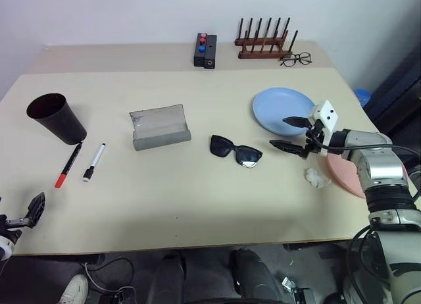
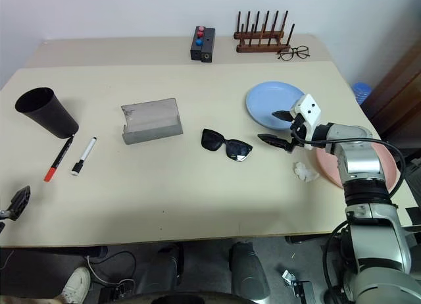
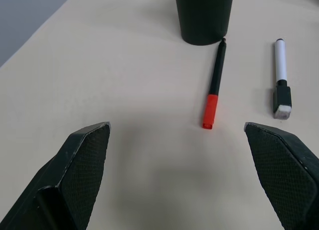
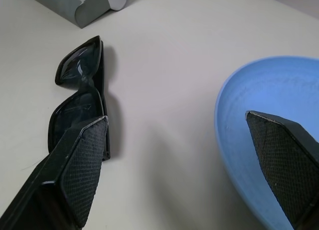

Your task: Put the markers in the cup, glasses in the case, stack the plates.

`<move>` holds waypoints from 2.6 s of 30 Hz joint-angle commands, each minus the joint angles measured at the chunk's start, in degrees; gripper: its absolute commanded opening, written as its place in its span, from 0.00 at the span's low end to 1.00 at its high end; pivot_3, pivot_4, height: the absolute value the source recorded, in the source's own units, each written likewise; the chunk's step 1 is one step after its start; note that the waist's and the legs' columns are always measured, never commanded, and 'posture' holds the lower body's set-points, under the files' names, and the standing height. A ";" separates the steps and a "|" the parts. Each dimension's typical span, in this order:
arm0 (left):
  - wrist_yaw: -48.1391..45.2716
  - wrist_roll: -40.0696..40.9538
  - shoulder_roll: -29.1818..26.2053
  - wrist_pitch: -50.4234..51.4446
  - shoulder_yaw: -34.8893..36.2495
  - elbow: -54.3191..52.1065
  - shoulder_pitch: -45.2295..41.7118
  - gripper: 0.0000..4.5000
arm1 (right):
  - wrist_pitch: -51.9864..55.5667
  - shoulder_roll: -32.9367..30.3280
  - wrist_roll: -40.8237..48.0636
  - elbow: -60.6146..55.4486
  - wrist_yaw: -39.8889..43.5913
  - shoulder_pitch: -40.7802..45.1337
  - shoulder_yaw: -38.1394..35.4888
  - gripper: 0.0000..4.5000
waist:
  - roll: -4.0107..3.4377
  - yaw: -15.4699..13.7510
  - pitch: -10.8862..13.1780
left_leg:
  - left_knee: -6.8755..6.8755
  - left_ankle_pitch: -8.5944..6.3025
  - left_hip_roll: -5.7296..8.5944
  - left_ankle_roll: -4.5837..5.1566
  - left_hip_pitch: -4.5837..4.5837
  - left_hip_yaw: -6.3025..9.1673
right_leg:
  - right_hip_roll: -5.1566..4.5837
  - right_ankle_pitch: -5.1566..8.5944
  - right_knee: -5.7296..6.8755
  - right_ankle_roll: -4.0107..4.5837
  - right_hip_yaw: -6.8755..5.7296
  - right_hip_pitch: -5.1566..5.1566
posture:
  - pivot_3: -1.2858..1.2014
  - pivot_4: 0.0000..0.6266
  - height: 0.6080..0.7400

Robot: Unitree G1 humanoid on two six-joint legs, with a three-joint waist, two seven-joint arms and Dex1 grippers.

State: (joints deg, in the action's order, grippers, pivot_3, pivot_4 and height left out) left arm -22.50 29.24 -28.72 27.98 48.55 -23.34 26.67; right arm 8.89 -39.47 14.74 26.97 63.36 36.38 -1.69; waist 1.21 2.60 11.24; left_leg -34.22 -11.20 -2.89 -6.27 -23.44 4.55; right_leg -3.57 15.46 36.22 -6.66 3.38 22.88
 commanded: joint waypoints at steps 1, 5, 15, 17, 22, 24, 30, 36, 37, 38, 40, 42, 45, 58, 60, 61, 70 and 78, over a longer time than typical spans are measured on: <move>-0.02 -0.54 -0.27 -1.55 0.57 -0.46 -0.07 0.99 | 0.64 -0.13 0.88 -3.47 -0.41 -0.25 -1.30 1.00 | 0.00 0.00 0.00 | 0.00 0.00 0.00 0.00 0.00 0.00 | 0.00 0.00 0.00 0.00 0.00 0.00 | 0.52 0.24 1.00; 0.49 -0.94 -0.08 -1.72 0.33 -0.24 -0.55 0.99 | 1.35 0.21 1.05 -5.38 -0.46 -1.09 -1.06 1.00 | 0.00 -0.02 0.00 | 0.00 0.00 0.00 0.00 0.00 0.00 | 0.00 0.00 0.00 0.00 0.00 0.00 | 0.52 0.24 1.00; 1.72 -0.39 -0.91 0.94 -2.02 -2.39 -3.26 0.99 | 2.11 2.62 1.81 -10.19 -1.23 -2.92 -0.42 1.00 | 0.00 -0.02 0.00 | 0.00 0.00 0.00 0.00 0.00 0.00 | 0.01 -0.01 0.00 0.01 0.00 0.00 | 0.52 0.24 1.00; 3.54 -0.37 -1.54 2.51 -2.47 -3.10 -5.77 0.99 | 1.62 4.59 1.44 -11.07 -1.56 -2.92 0.74 1.00 | 0.00 -0.03 0.00 | 0.00 0.00 0.00 0.00 0.00 0.00 | 0.01 -0.01 0.00 0.00 0.00 -0.01 | 0.52 0.24 1.00; 6.74 0.88 -2.99 7.89 -2.82 -3.97 -10.96 0.99 | 1.96 7.80 1.35 -14.48 -2.99 -3.27 1.94 1.00 | 0.00 -0.09 0.00 | 0.00 0.00 -0.01 0.00 0.00 0.00 | 0.01 -0.03 0.03 -0.01 0.00 -0.02 | 0.52 0.24 1.00; 10.74 0.96 -4.52 14.11 -5.29 -3.55 -16.17 0.99 | 2.40 9.50 2.00 -17.64 -3.72 -4.41 2.85 1.00 | 0.00 -0.30 0.00 | 0.01 0.00 -0.01 0.00 0.00 0.01 | 0.02 -0.03 0.03 -0.03 0.00 -0.02 | 0.52 0.24 1.00; 15.72 2.86 -6.32 29.14 -14.64 -2.45 -30.60 0.99 | 5.91 14.38 2.84 -30.09 -8.23 -11.27 6.15 1.00 | 0.03 -0.30 -0.02 | -0.04 0.02 0.00 -0.01 0.01 0.13 | 0.07 -0.07 0.11 -0.13 -0.04 -0.09 | 0.52 0.24 1.00; 18.35 -1.06 -9.46 38.41 -21.32 6.28 -41.51 0.99 | 8.67 16.30 1.81 -37.93 -13.87 -16.16 8.33 1.00 | 0.04 0.35 -0.02 | -0.01 0.02 -0.01 -0.01 0.03 0.17 | 0.12 -0.12 0.19 -0.26 -0.05 -0.03 | 0.52 0.24 1.00; 18.55 -1.63 -9.48 38.73 -22.67 8.09 -43.54 0.99 | 8.99 16.59 1.70 -38.39 -14.57 -16.42 8.68 1.00 | 0.04 0.33 -0.02 | 0.00 0.02 -0.01 -0.01 0.04 0.17 | 0.11 -0.12 0.20 -0.26 -0.05 -0.02 | 0.52 0.24 1.00; 18.79 -2.13 -9.34 39.35 -23.69 9.65 -45.34 0.99 | 9.25 16.77 1.64 -38.89 -15.12 -16.68 9.00 1.00 | 0.04 0.16 -0.02 | 0.01 0.02 -0.02 -0.01 0.03 0.17 | 0.13 -0.13 0.21 -0.26 -0.05 0.01 | 0.52 0.24 1.00; 18.89 -2.77 -9.22 41.55 -24.77 12.57 -48.32 0.99 | 10.12 16.90 1.88 -40.54 -15.94 -17.22 9.51 1.00 | 0.05 -0.07 -0.02 | 0.02 0.02 -0.02 -0.02 0.03 0.18 | 0.13 -0.12 0.24 -0.26 -0.06 0.01 | 0.52 0.24 1.00; 18.77 -3.23 -9.21 42.94 -25.39 14.75 -50.64 0.99 | 10.87 16.87 2.14 -41.83 -16.78 -17.62 9.57 1.00 | 0.05 -0.14 -0.02 | 0.01 0.02 -0.01 -0.02 0.02 0.18 | 0.12 -0.12 0.22 -0.26 -0.06 0.00 | 0.52 0.24 1.00; 17.68 -2.70 -8.67 45.60 -25.22 17.35 -53.08 0.99 | 12.05 16.90 2.54 -43.70 -18.00 -18.49 9.61 1.00 | 0.06 -0.13 -0.03 | 0.01 0.02 -0.01 -0.02 0.00 0.17 | 0.11 -0.12 0.19 -0.28 -0.06 0.00 | 0.52 0.24 1.00; 13.55 -3.27 -9.81 58.30 -25.10 13.96 -51.44 0.70 | 16.55 15.37 6.64 -46.78 -15.89 -17.10 10.34 1.00 | 0.06 -0.11 -0.03 | 0.03 0.02 -0.01 -0.02 0.01 0.18 | 0.11 -0.12 0.23 -0.29 -0.06 0.03 | 0.52 0.24 1.00; 13.38 -3.56 -9.29 58.02 -24.26 14.09 -51.39 0.48 | 16.58 13.66 6.83 -47.53 -13.57 -17.16 11.41 1.00 | 0.06 -0.21 -0.03 | 0.03 0.02 -0.01 -0.02 0.01 0.18 | 0.10 -0.12 0.22 -0.28 -0.06 0.01 | 0.52 0.24 1.00; 13.25 -3.70 -9.15 57.83 -24.13 14.18 -51.36 0.38 | 16.27 12.96 6.83 -47.71 -12.42 -17.08 11.86 1.00 | 0.06 -0.21 -0.02 | 0.02 0.02 -0.01 -0.02 0.01 0.18 | 0.09 -0.12 0.22 -0.28 -0.06 0.00 | 0.52 0.24 1.00; 11.73 -4.48 -7.57 54.00 -22.15 12.53 -51.03 0.01 | 13.99 12.60 6.60 -46.48 -9.44 -15.37 13.11 1.00 | 0.06 -0.27 -0.03 | 0.01 0.02 0.00 -0.02 0.02 0.18 | 0.09 -0.12 0.21 -0.27 -0.07 -0.02 | 0.52 0.24 1.00; -1.35 0.61 -8.00 27.66 -16.30 -2.25 -46.65 0.01 | 11.99 13.40 5.53 -44.64 -10.10 -14.62 13.84 1.00 | 0.10 -0.21 -0.01 | 0.04 0.03 -0.01 -0.03 -0.03 0.17 | 0.07 -0.08 0.16 -0.20 -0.07 0.03 | 0.52 0.24 1.00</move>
State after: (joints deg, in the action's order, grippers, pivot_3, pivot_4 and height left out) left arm -22.07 28.56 -36.95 62.23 28.56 -22.11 -19.70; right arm 22.56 -26.67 20.32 -17.05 53.44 20.83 12.22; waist 1.31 2.38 11.22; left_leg -34.18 -11.17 -2.89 -6.30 -23.47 4.72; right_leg -3.50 15.40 36.38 -6.81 3.31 22.90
